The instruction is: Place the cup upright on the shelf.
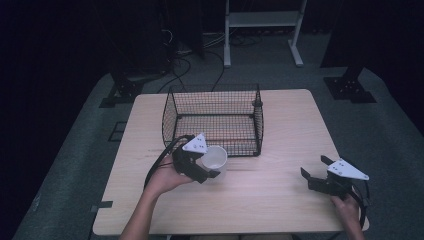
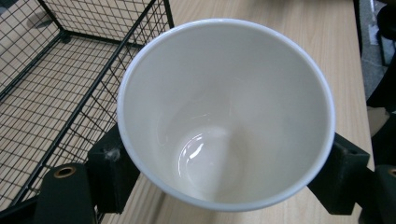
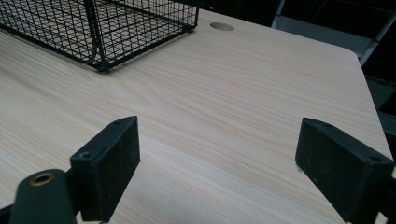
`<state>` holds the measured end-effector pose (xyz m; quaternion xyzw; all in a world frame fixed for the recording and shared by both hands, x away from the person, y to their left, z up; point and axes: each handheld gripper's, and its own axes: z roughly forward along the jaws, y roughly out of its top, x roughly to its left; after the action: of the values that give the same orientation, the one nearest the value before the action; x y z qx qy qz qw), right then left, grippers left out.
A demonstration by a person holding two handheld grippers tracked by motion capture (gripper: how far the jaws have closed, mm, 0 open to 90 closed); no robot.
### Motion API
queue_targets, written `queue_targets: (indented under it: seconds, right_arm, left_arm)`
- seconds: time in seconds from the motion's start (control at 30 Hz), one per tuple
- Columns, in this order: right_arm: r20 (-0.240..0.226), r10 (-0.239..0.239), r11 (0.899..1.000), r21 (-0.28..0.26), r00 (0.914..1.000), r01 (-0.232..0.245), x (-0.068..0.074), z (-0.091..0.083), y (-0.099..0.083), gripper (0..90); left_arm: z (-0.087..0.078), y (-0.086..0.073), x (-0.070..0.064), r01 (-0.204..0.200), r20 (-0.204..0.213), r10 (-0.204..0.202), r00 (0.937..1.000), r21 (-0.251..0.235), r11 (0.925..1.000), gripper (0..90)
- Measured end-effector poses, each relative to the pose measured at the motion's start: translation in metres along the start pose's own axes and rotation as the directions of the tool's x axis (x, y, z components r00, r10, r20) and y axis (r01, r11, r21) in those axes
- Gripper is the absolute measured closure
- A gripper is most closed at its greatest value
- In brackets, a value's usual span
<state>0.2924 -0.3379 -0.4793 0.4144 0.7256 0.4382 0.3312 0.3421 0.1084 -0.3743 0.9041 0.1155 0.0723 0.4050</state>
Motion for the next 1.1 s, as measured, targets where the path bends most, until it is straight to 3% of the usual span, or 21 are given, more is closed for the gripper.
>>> queue_targets:
  seconds: [0.3,0.53,1.1]
  right_arm:
    - [0.000,0.002,1.000,-0.001,1.0000,-0.002,-0.001,0.000,0.000,13.1]
    - [0.004,0.006,1.000,0.000,1.0000,-0.006,-0.001,0.000,0.000,13.1]
    - [0.007,0.013,1.000,0.001,0.9999,-0.013,-0.001,0.000,0.000,13.1]
  left_arm:
    - [-0.004,0.016,0.005,-0.030,-0.005,0.030,0.9995,0.007,0.9995,21.4]
    - [-0.009,0.028,0.010,-0.041,0.016,0.041,0.9990,0.010,0.9991,21.4]
    - [-0.024,0.054,0.024,-0.071,0.001,0.071,0.9975,0.017,0.9973,21.4]
